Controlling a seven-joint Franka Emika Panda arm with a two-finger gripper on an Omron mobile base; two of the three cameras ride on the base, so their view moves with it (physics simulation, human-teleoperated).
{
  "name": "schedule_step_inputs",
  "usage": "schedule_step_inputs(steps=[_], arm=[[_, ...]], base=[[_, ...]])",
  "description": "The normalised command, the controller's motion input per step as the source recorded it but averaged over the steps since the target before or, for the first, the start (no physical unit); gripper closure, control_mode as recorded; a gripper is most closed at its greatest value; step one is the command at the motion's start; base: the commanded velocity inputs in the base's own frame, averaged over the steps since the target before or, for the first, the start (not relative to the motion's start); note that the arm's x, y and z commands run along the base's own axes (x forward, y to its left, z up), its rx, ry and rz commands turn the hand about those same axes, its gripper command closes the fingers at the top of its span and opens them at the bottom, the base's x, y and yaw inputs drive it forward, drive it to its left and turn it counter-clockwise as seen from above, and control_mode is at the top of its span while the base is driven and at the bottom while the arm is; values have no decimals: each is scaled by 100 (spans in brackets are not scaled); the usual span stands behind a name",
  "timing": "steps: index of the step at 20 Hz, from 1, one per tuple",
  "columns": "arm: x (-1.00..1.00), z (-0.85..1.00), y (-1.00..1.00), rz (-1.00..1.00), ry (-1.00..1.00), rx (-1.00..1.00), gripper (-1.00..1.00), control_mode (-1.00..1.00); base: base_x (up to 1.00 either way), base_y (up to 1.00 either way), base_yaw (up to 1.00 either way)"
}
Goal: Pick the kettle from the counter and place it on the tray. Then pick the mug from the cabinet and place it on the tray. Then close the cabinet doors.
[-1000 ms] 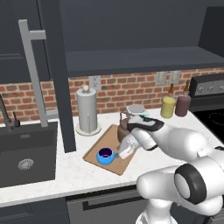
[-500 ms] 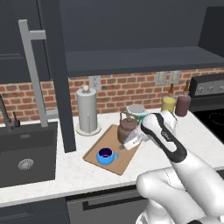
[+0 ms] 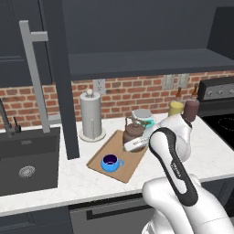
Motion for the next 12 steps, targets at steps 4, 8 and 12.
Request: schedule_step_inputs(steps=[4, 8, 12], arm=[[0, 0, 0, 0, 0, 0, -100, -100], [-1, 1, 0, -4, 0, 0, -100, -100], [-13, 20, 3, -24, 7, 0, -100, -100]], base=[[0, 0, 0], [0, 0, 0], [0, 0, 0]])
